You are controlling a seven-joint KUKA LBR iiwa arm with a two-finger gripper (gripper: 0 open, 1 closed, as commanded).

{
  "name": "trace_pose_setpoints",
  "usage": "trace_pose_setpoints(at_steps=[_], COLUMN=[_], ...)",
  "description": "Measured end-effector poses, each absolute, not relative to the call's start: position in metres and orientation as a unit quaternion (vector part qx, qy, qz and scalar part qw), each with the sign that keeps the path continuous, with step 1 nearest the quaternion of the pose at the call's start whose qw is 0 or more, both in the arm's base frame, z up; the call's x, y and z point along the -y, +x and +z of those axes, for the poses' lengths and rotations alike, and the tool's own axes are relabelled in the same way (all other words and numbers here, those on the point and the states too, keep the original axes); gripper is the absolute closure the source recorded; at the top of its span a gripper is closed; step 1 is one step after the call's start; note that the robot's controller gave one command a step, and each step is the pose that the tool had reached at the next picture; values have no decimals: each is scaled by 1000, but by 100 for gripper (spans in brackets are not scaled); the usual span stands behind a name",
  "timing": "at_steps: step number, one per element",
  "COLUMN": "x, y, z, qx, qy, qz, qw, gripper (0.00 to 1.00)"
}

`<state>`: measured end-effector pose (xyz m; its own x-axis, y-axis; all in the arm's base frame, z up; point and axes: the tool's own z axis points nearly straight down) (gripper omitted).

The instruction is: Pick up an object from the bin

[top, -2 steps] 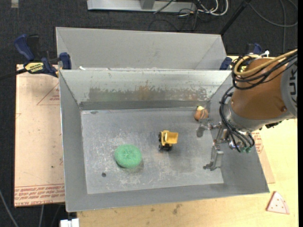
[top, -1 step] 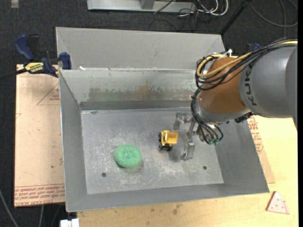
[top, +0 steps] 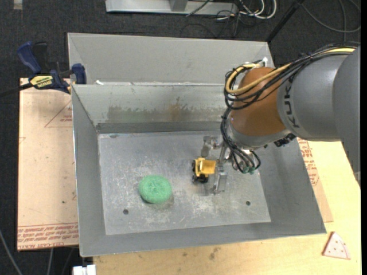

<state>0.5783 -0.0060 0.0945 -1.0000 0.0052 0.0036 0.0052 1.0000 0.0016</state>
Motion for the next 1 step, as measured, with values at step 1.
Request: trace_pose_setpoints(at_steps=[1], x=[-8], y=[592], z=[102], qx=[1000], qy=[-25], qz=[-1], qw=[-3], gripper=[0])
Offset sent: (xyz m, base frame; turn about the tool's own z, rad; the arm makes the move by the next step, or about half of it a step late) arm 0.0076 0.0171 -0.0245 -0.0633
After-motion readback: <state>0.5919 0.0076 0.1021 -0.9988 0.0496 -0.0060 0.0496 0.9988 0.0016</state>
